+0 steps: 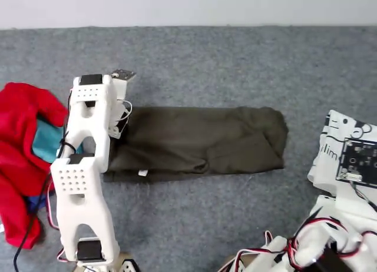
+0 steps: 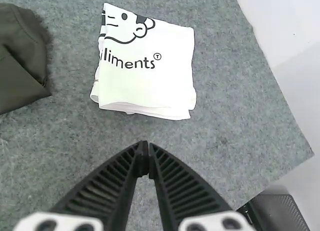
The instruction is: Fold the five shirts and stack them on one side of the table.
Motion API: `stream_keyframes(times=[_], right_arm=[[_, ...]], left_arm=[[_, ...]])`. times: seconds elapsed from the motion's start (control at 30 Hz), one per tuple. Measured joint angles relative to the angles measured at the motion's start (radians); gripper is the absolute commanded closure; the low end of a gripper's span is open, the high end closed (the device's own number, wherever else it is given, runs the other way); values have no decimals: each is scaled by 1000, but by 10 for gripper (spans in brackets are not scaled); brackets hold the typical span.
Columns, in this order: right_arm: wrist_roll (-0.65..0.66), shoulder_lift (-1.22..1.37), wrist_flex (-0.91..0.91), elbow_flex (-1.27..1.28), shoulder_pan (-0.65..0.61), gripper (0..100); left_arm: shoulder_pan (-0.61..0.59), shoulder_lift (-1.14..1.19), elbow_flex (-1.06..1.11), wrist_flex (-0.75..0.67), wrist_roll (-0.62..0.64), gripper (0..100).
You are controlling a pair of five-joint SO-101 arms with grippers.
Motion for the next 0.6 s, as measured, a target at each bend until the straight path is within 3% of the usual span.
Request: stream_keyframes(times=[0.3,0.6], right_arm=[[0,0,0,0,0,984],[0,0,0,0,0,984]], left_arm=[[100,-215,-52,54,3,987],[354,-388,-18,54,52,987]])
